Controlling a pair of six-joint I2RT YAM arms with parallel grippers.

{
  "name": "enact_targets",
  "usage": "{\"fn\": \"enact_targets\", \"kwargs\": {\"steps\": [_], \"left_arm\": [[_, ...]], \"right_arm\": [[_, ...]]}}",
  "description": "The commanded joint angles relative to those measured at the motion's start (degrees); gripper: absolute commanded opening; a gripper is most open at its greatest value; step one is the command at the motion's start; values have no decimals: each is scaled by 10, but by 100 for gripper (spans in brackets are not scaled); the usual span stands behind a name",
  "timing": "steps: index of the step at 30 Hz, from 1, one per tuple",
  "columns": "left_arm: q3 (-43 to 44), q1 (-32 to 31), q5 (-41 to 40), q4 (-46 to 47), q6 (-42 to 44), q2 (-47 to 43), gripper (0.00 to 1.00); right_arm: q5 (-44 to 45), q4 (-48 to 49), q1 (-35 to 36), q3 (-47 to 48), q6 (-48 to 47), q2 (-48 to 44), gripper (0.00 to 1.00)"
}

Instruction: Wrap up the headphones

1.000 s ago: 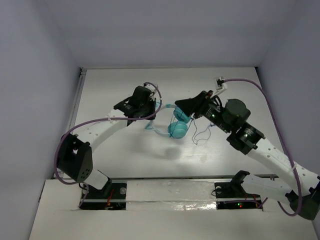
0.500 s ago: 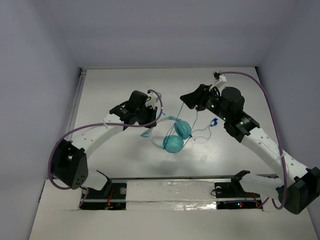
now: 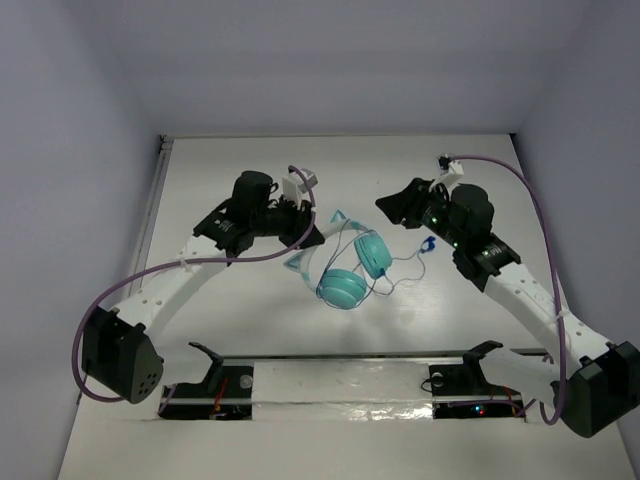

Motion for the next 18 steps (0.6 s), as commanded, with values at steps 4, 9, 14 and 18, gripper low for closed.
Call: {"fn": "enact_targets", "kwargs": {"steps": [4,9,14,18], "left_arm": [[14,29,107,77,-61,-24,0],[78,36,15,-10,-66,-4,0],[155,36,-109,-96,-64,4,0],[266,36,-185,-169,-51,21,0]], "right_arm": [[-15,74,0,-48,8,-17,47],[10,119,0,-104,15,-36,34],[-13,205,0,-190,23,-38,0],[-22,232,0,-205,-4,1,21]]}}
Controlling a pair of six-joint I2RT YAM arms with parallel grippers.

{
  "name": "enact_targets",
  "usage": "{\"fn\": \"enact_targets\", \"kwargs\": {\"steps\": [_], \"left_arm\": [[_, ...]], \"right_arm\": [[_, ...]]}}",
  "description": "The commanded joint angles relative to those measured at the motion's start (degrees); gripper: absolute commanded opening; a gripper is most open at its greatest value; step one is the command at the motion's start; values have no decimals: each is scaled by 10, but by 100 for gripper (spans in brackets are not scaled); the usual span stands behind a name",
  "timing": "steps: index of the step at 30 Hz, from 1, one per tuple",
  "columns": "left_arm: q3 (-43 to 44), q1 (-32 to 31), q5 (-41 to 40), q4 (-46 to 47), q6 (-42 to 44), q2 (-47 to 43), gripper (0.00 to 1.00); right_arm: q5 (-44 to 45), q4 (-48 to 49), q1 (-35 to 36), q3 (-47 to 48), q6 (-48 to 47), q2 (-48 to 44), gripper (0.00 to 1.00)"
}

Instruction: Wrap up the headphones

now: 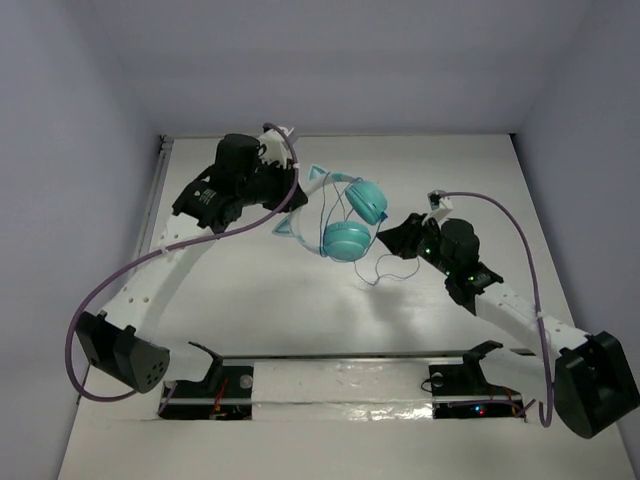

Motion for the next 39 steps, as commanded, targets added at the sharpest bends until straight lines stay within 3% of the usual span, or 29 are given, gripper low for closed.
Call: {"fn": "enact_targets", "kwargs": {"steps": [1,2,3,8,12,20,27,39], "left_arm": [[102,2,-74,-51,-6,-1,0],[113,2,-80,-56,-3,4,0],[134,2,-81,-60,-2,8,0],[176,2,-96,-92,3,22,0],[195,2,-110,-114,13,26,0],[180,2,-120,-127,20,13,0],[198,2,-120,-136,21,15,0],[220,2,-110,-148,21,5,0]], "right_arm": [[-26,77,0,3,-33,35,35],[-52,83,0,4,-35,49,53],[-67,104,0,8,-32,64,59],[-119,147,0,13,-44,153,75],[-164,180,0,34,-53,211,78],[-128,148,0,103,-91,306,85],[-192,173,29,138,-83,362,86],[-178,235,34,192,-64,460,83]]}}
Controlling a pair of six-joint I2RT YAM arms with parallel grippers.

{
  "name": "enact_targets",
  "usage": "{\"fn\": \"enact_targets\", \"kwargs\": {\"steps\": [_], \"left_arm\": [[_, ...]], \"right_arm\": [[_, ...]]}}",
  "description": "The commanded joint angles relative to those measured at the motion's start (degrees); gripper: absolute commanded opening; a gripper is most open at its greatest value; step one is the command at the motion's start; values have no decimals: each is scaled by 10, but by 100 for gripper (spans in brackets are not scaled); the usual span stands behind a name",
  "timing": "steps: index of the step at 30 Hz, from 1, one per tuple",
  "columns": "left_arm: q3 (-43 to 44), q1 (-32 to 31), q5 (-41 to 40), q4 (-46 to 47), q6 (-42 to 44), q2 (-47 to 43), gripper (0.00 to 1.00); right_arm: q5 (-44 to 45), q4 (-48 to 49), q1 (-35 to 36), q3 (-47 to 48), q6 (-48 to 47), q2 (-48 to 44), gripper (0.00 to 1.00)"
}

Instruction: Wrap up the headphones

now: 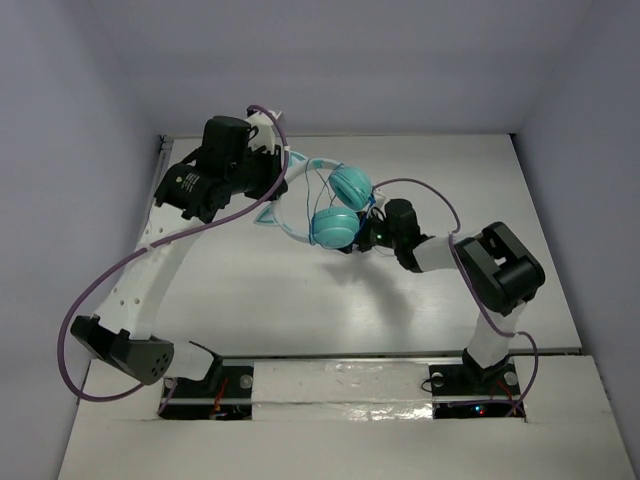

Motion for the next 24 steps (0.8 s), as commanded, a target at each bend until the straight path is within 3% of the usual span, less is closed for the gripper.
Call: {"fn": "enact_targets", "kwargs": {"steps": [1,7,8,11,15,24], "left_arm": [[43,0,16,24,-7,-29,0],[35,0,15,24,-6,-33,0],[35,0,15,23,-5,-33,0],[36,0,14,23,-6,-36,0],[36,0,7,21,-5,-39,0],[22,0,-18,21,-5,-44,0]], "right_arm": [[-5,61,0,23,-1,5,81],[-16,96,0,19,27,41,60],[-18,99,0,19,31,42,45],[-12,114,0,14,42,40,19],[23,112,0,3,48,14,0],[177,128,-6,-66,91,-60,0]]}}
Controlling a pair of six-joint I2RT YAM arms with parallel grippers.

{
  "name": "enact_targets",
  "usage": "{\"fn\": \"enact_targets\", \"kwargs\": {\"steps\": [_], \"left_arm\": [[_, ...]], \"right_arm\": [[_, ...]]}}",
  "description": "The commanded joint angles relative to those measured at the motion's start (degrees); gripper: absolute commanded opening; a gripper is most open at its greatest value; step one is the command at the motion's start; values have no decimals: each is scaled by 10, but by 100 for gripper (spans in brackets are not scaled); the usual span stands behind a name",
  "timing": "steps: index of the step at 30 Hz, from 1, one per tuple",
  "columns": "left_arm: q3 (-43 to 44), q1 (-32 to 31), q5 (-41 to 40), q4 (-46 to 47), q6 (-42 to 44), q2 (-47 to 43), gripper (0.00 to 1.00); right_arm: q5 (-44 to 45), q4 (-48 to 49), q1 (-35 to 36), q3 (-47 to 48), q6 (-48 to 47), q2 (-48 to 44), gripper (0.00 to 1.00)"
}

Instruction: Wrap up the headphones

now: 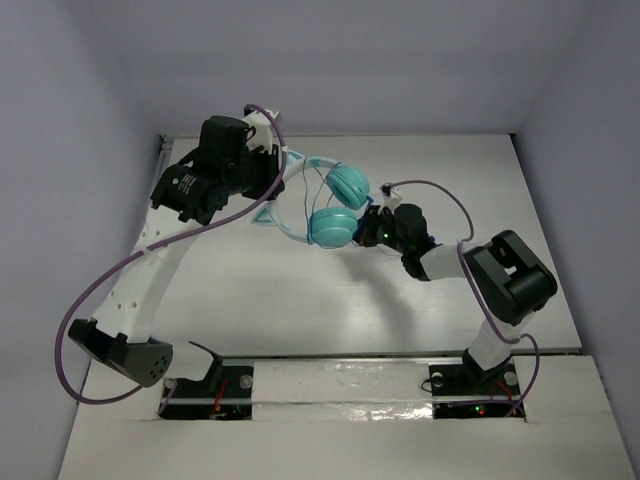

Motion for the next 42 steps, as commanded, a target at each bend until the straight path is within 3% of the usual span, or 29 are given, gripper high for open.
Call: {"fn": "enact_targets", "kwargs": {"steps": [1,7,12,21,26,36,42], "left_arm": [[13,0,-8,29,-9,-38,0],[41,0,-15,22,-8,-24,0],[26,0,-38,23,-7,-22,0],[-9,0,-51,29,-5,-28,0],[-31,0,-15,46,-2,-29,0],[-74,-31,76,71,25,-47,0],[-104,-57,57,75,29,-45,0]], "right_arm": [[92,49,-5,-28,25,-29,0],[147,94,-10,-80,70,-28,0],[219,101,-21,-113,92,-92,0],[290,9,-68,-112,79,-233,0],[301,-52,-80,-73,37,-263,0],[304,-143,-136,77,-17,-223,0],[282,-178,-187,136,-23,-227,0]]}}
